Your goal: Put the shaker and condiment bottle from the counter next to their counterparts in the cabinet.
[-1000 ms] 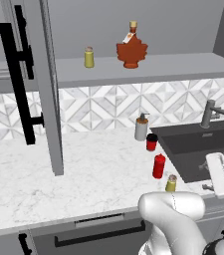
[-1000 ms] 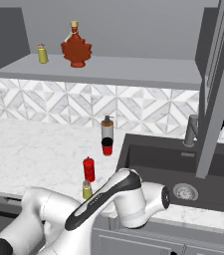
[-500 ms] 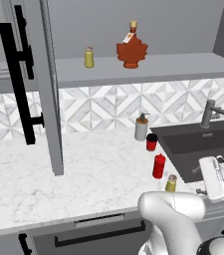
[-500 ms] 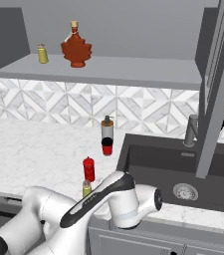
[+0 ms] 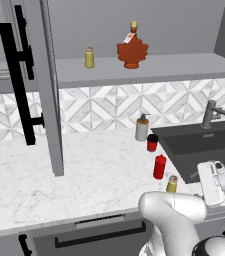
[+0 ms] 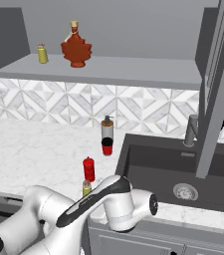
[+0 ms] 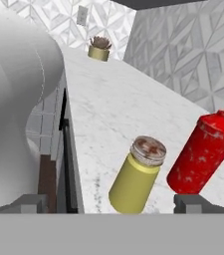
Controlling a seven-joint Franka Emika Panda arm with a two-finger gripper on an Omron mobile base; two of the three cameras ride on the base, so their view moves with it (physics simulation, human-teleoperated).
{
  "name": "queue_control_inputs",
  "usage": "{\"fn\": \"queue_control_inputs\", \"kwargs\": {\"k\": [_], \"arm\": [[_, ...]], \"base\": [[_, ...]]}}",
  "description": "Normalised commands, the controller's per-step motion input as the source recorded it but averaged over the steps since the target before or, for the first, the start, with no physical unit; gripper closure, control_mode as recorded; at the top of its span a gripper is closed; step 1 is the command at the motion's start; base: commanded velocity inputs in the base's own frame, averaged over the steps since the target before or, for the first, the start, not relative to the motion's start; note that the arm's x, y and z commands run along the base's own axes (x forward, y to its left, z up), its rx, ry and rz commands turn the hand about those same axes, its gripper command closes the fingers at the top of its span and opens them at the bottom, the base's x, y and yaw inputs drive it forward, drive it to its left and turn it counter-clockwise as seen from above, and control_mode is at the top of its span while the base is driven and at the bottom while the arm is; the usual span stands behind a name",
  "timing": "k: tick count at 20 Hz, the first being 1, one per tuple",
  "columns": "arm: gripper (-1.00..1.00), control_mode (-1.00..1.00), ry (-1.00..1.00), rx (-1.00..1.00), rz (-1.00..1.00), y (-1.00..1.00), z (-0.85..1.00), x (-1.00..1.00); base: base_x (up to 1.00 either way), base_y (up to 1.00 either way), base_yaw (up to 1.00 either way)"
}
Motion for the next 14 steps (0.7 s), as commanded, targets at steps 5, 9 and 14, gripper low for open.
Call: {"fn": "queue_control_inputs", "kwargs": {"k": [5,9,14], "arm": [[-1.0,-1.0,0.0,0.0,0.0,0.1,-0.17,0.0],[-1.0,-1.0,0.0,0.0,0.0,0.04,0.0,0.07],[-1.0,-1.0,0.0,0.0,0.0,0.0,-0.02,0.25]], "base": [[0.0,0.0,0.0],[0.0,0.0,0.0],[0.0,0.0,0.0]]}}
